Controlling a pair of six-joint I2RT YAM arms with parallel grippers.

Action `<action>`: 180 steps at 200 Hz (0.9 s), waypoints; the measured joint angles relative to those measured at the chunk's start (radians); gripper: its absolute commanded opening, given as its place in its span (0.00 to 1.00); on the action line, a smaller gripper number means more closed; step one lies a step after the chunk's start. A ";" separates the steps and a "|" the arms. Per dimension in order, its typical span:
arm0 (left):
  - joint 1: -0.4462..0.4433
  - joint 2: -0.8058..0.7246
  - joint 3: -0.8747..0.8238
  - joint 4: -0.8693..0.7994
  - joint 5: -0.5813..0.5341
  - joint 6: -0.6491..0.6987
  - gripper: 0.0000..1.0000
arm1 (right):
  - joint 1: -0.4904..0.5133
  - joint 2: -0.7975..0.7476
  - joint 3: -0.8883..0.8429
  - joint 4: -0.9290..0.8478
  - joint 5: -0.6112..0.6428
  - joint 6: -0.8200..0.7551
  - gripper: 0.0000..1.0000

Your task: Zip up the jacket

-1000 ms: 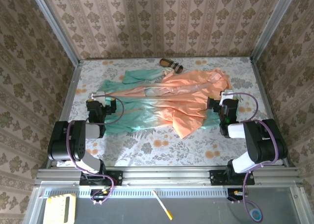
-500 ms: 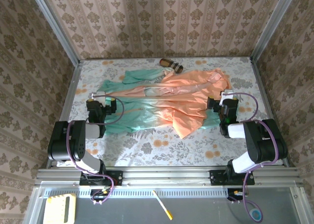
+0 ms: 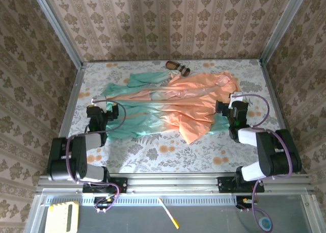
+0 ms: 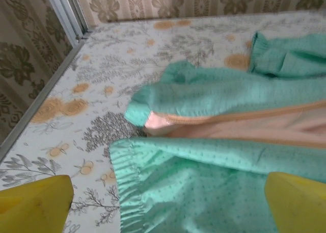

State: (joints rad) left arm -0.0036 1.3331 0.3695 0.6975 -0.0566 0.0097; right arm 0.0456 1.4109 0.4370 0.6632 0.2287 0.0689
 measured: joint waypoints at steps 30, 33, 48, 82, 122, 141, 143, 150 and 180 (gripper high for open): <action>0.000 -0.128 0.164 -0.288 0.005 -0.065 0.81 | 0.010 -0.086 0.150 -0.231 0.011 0.066 1.00; 0.000 -0.133 0.181 -0.320 0.008 -0.077 0.80 | 0.013 -0.090 0.163 -0.249 0.014 0.070 1.00; -0.004 -0.132 0.244 -0.457 0.028 -0.112 0.71 | 0.050 -0.105 0.219 -0.342 0.035 0.095 1.00; -0.071 -0.032 0.350 -0.717 0.065 -0.197 0.59 | 0.227 -0.098 0.299 -0.535 0.056 0.156 0.95; -0.240 0.134 0.402 -0.854 0.087 -0.288 0.52 | 0.462 0.070 0.447 -0.694 0.046 0.257 0.84; -0.305 0.208 0.418 -0.870 0.094 -0.330 0.44 | 0.553 0.180 0.512 -0.751 0.040 0.294 0.79; -0.311 0.214 0.420 -0.870 0.095 -0.331 0.43 | 0.563 0.192 0.517 -0.757 0.039 0.298 0.77; -0.325 0.237 0.422 -0.870 0.099 -0.346 0.40 | 0.587 0.227 0.536 -0.773 0.035 0.307 0.68; -0.390 0.304 0.439 -0.851 0.087 -0.388 0.35 | 0.647 0.329 0.565 -0.812 -0.037 0.373 0.52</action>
State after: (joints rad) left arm -0.3935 1.6367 0.8089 -0.1535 0.0299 -0.3782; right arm 0.6922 1.7401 1.0016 -0.1486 0.1917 0.4416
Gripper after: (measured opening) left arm 0.354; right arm 0.549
